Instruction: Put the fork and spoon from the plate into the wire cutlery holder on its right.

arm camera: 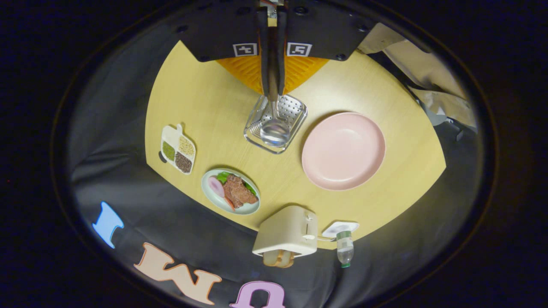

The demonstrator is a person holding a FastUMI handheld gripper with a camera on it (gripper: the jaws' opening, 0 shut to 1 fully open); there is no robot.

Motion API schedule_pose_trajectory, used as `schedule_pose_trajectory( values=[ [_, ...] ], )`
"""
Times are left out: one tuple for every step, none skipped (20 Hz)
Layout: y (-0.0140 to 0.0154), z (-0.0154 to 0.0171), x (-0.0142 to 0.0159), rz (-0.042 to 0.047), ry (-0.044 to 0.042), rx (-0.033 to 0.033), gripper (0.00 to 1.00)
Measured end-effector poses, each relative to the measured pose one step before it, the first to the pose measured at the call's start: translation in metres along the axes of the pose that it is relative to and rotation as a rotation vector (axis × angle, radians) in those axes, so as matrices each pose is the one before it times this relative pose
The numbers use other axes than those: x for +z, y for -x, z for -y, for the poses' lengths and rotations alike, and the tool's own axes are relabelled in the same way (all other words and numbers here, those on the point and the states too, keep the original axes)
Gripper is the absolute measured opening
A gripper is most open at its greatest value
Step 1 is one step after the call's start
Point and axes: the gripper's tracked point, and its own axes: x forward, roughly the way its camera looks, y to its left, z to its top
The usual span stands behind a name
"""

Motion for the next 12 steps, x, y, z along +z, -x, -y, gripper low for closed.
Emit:
schedule_pose_trajectory(
  values=[
    [0.00140, 0.00110, -0.00163, -0.00041, -0.00184, 0.00272, 0.11],
    [-0.00016, 0.00024, 0.00028, 0.00032, -0.00200, -0.00029, 0.11],
    [-0.00087, 0.00070, -0.00016, -0.00098, -0.00149, -0.00428, 0.12],
    [-0.00146, 0.00066, 0.00187, 0.00551, -0.00062, -0.00599, 0.13],
    [0.00080, 0.00068, 0.00298, 0.00515, -0.00389, -0.00459, 0.13],
    [-0.00054, 0.00023, 0.00149, 0.00975, -0.00501, -0.00452, 0.14],
    [-0.00016, -0.00198, 0.00455, 0.01284, -0.00956, 0.00495, 0.14],
    [-0.00027, 0.00084, 0.00083, 0.00630, -0.00857, -0.00223, 0.17],
    [0.00242, 0.00158, 0.00022, 0.00520, -0.00706, -0.00408, 0.20],
    [0.00125, 0.00176, 0.00124, 0.00585, -0.00754, -0.00719, 0.23],
    [0.00058, 0.00141, 0.00085, 0.00729, -0.00661, -0.00560, 0.26],
    [0.00171, -0.00016, 0.00184, 0.01134, -0.00868, 0.00104, 0.39]
  ],
)
